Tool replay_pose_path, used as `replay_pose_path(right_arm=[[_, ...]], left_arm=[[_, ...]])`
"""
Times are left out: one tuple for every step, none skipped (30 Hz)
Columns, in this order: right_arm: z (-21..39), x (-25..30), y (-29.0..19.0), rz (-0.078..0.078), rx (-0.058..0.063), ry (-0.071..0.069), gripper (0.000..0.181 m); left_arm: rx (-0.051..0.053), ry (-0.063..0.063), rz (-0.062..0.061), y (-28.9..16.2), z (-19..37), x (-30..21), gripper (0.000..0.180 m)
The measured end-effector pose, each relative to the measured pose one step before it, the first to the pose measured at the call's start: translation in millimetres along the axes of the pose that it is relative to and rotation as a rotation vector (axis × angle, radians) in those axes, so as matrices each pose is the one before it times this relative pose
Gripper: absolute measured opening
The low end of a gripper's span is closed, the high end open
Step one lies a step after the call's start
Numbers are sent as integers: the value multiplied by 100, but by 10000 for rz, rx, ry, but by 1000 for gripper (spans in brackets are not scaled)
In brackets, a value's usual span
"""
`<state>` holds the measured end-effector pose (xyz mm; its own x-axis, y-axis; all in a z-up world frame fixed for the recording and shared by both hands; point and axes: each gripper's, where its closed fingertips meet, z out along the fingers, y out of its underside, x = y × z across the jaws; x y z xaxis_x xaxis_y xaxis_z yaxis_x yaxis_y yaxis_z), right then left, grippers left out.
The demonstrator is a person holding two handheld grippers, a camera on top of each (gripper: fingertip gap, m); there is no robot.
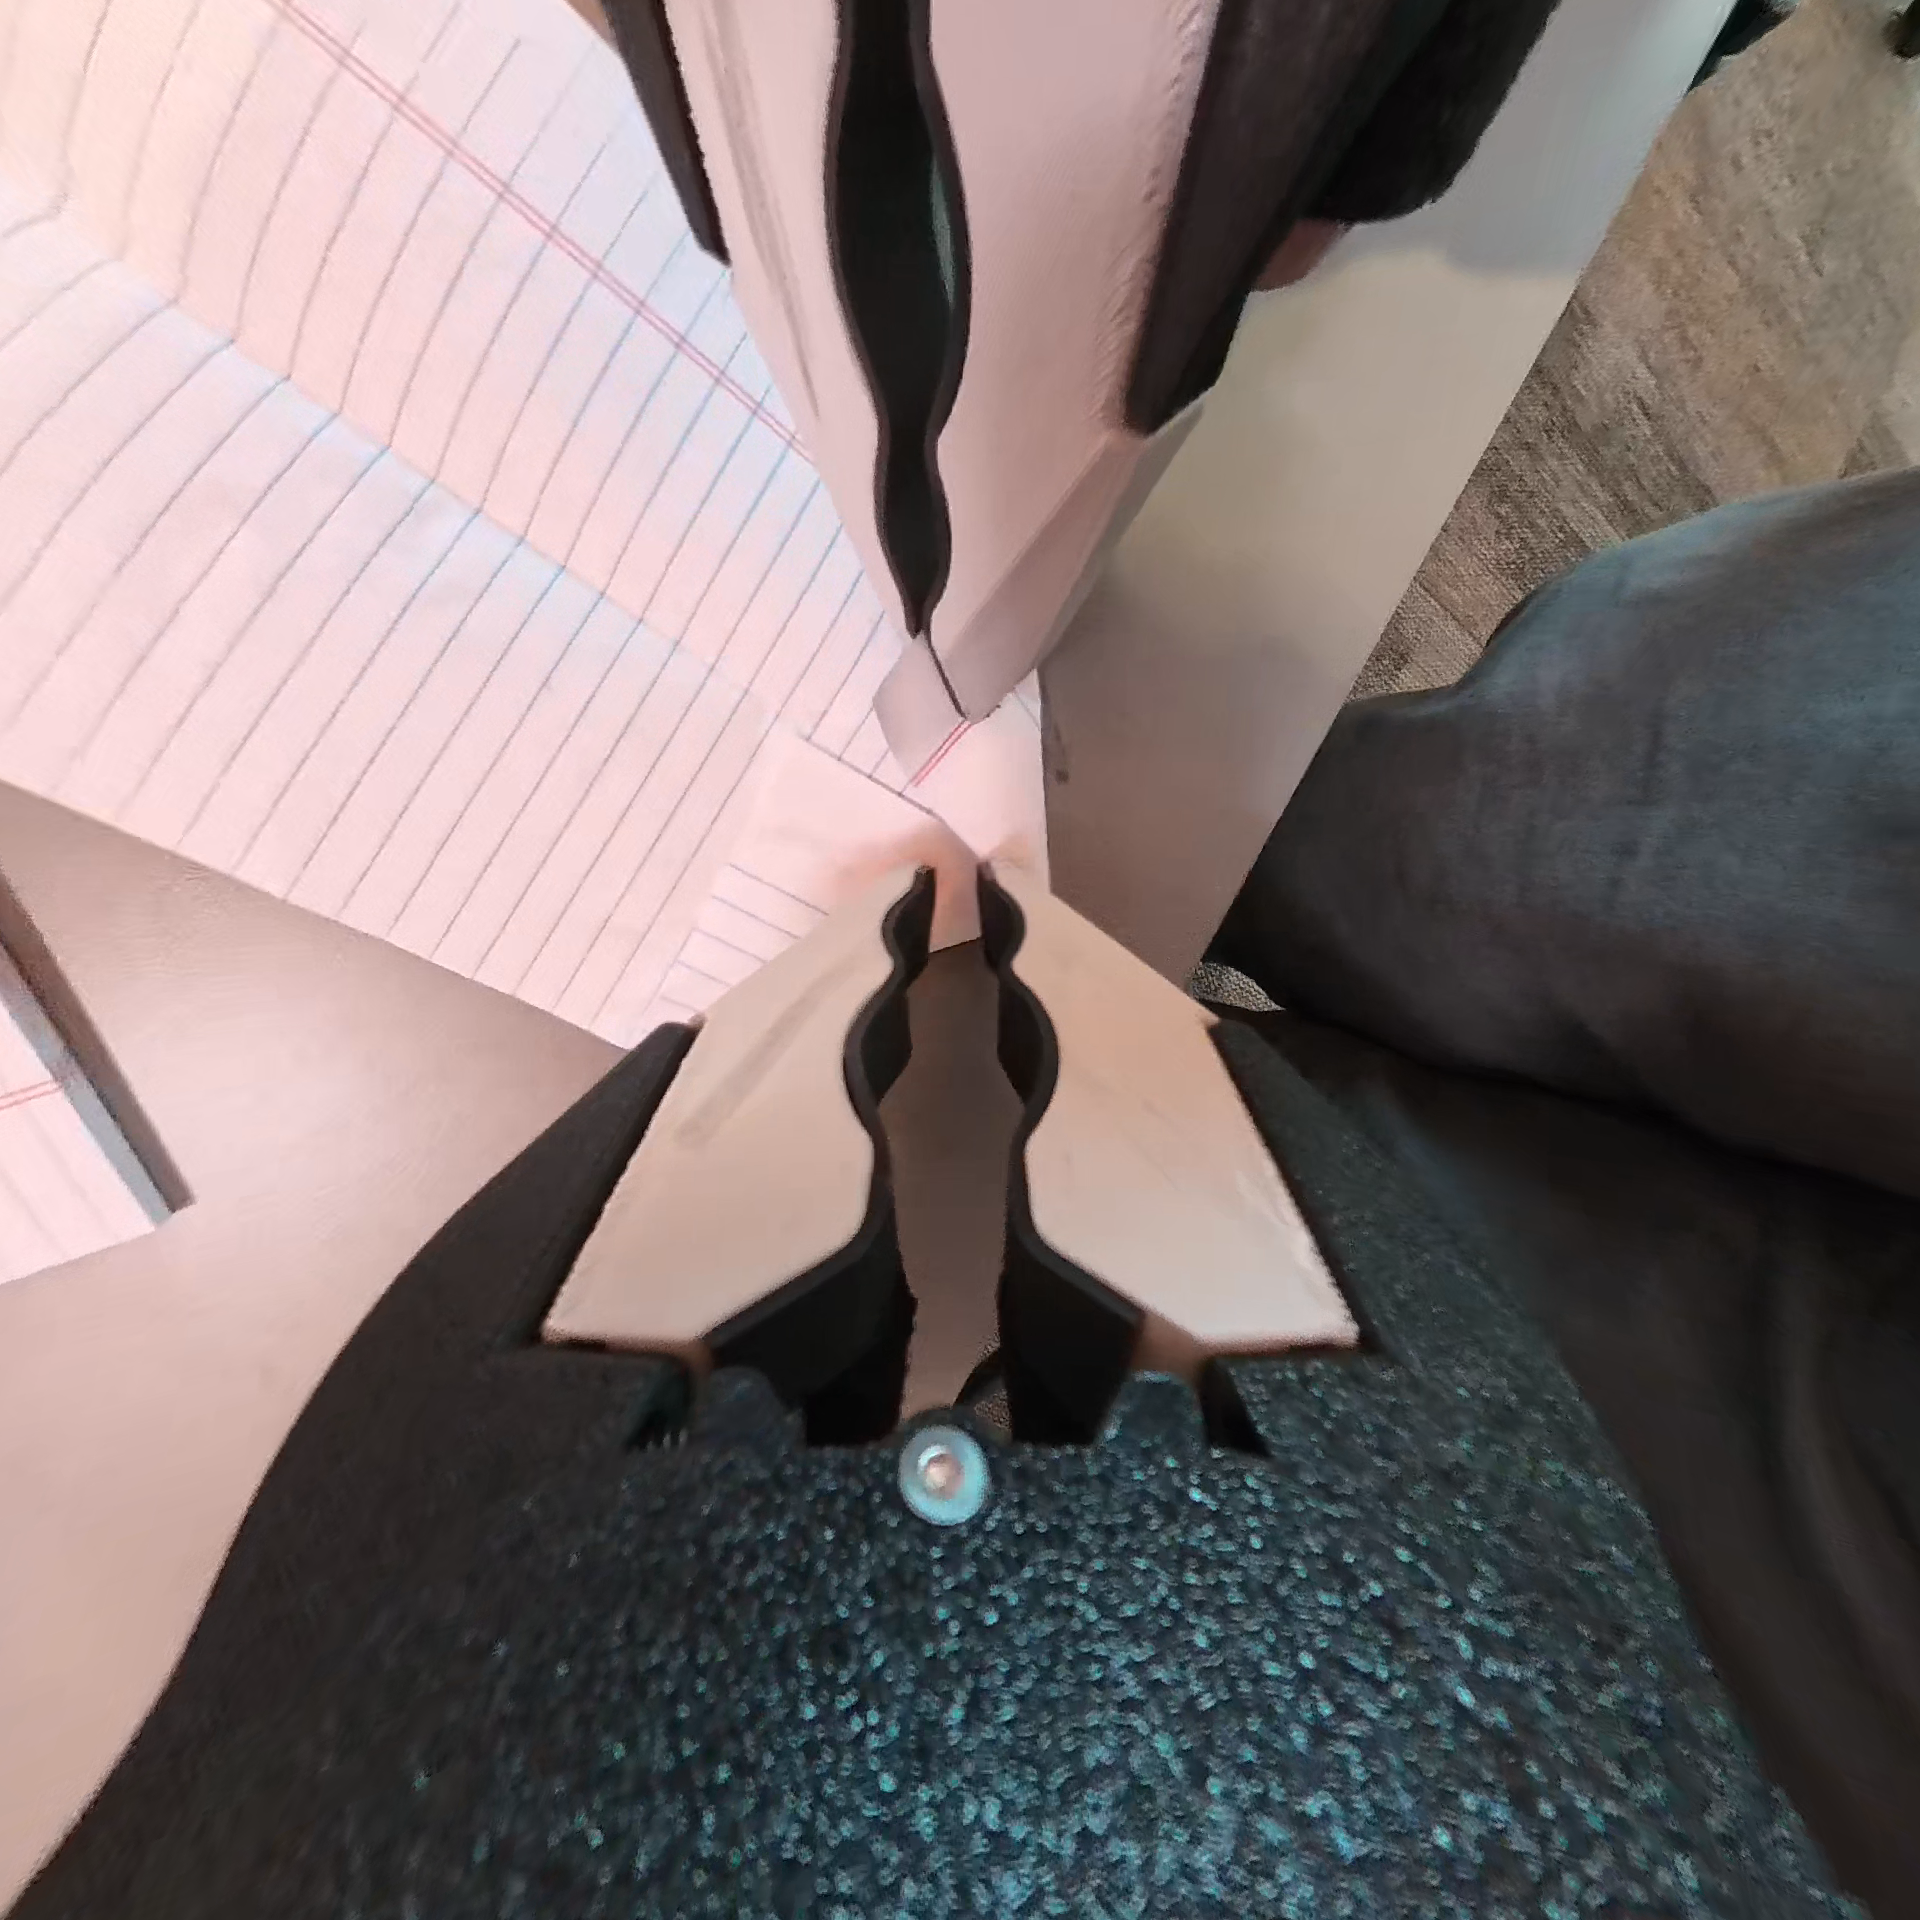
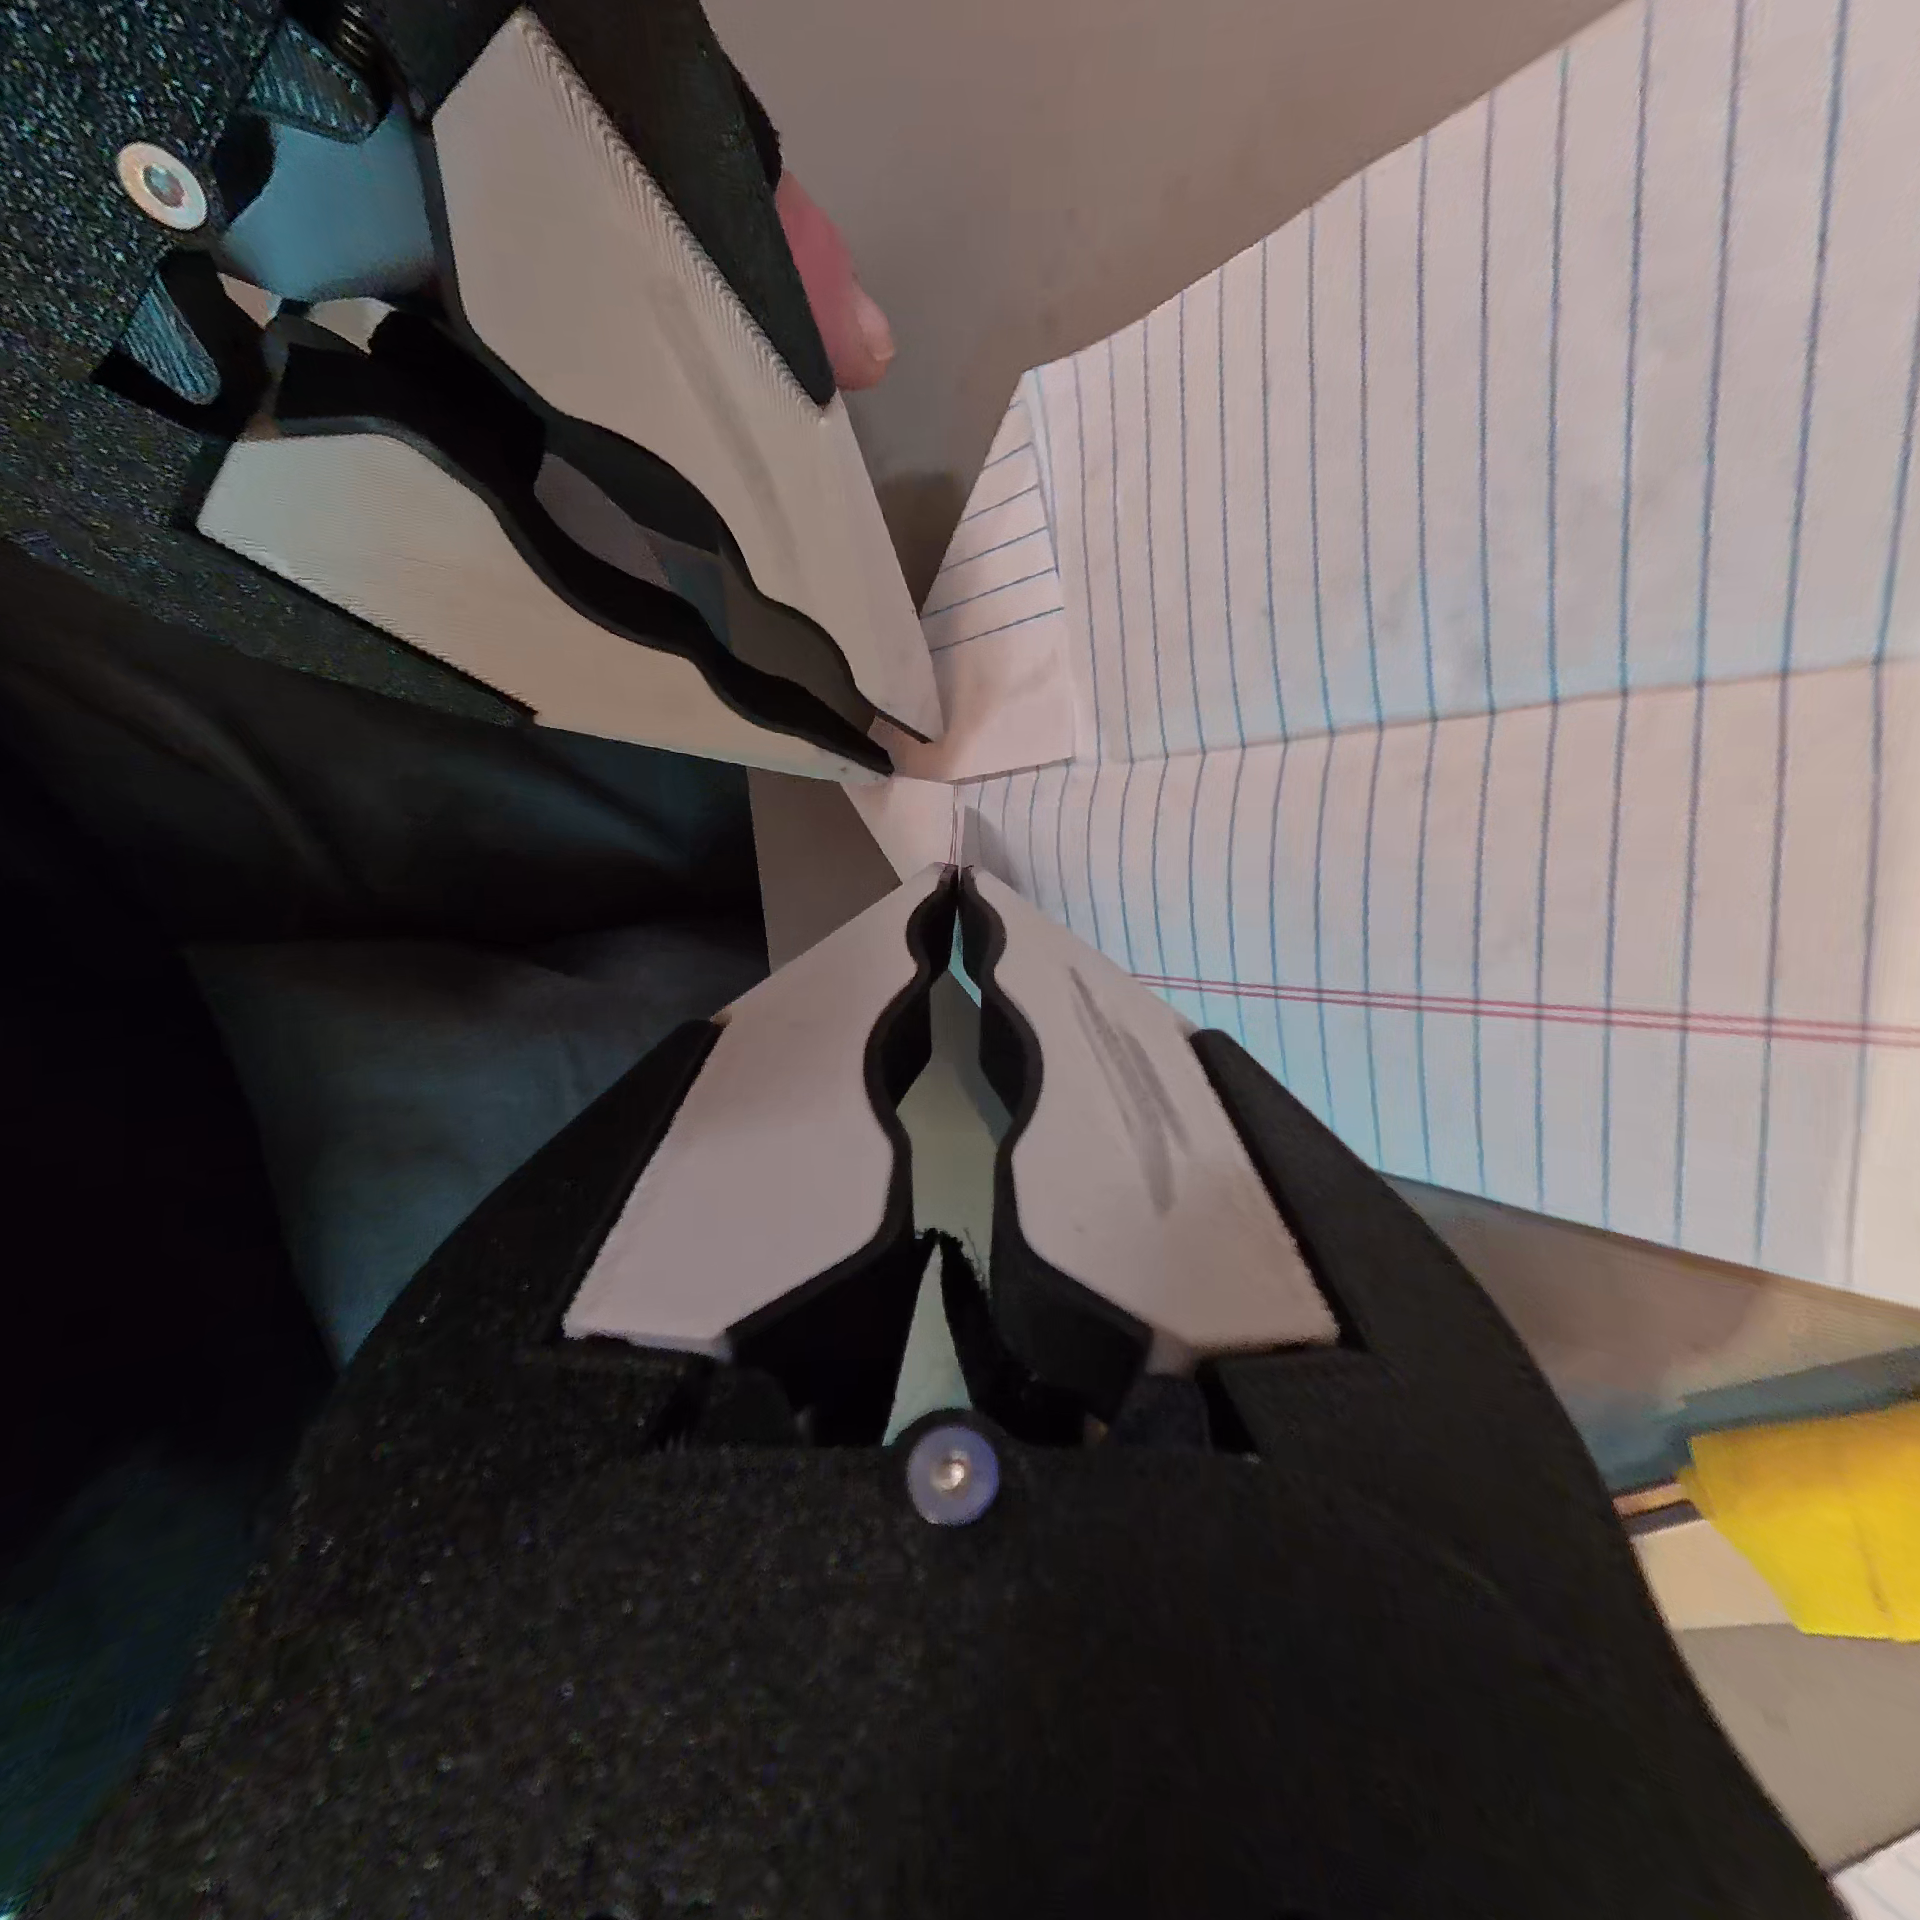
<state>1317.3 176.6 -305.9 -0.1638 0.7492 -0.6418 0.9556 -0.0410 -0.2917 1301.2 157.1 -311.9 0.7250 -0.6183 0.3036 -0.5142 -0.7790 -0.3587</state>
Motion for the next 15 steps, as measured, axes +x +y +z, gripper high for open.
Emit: replay_pose_path(right_arm=[[26,115,49,-8,-58,66,0],[22,50,1,22,-27,23,0],[14,-99,-53,2,3,-76,0],[4,4,-35,-15,-11,-1,0],[-8,84,-20,-39,-30,53,0],[17,22,-1,-75,-52,31,0],[9,-74,-50,-77,-19,-19,0],[3,52,-15,-5,-37,36,0],[14,55,-12,3,-34,18,0],[16,-24,-46,-5,-7,-32,0],[-7,39,-44,21,-15,8,0],[8,137,4,64,-56,55,0],[35,44,18,72,-69,-1,0],[27,63,7,31,-63,27,0],[5,79,-50,8,-32,44,0]], left_arm=[[-22,-22,29,4,9,-45,7],[-5,-57,62,3,10,-53,6],[4,-19,23,4,0,-7,6],[6,19,-28,-4,2,9,6],[17,11,14,3,0,4,5],[4,-3,35,1,-4,-6,4],[-10,-11,43,0,4,6,4],[-17,-16,79,5,2,10,4],[-14,5,35,8,-6,14,5],[-6,24,-6,2,2,15,5],[-2,20,45,2,-7,13,5],[-12,-5,93,24,0,-2,5],[-24,-11,63,-2,5,-1,5],[-17,0,28,-6,7,2,5],[-8,-1,27,11,-6,-21,5]])
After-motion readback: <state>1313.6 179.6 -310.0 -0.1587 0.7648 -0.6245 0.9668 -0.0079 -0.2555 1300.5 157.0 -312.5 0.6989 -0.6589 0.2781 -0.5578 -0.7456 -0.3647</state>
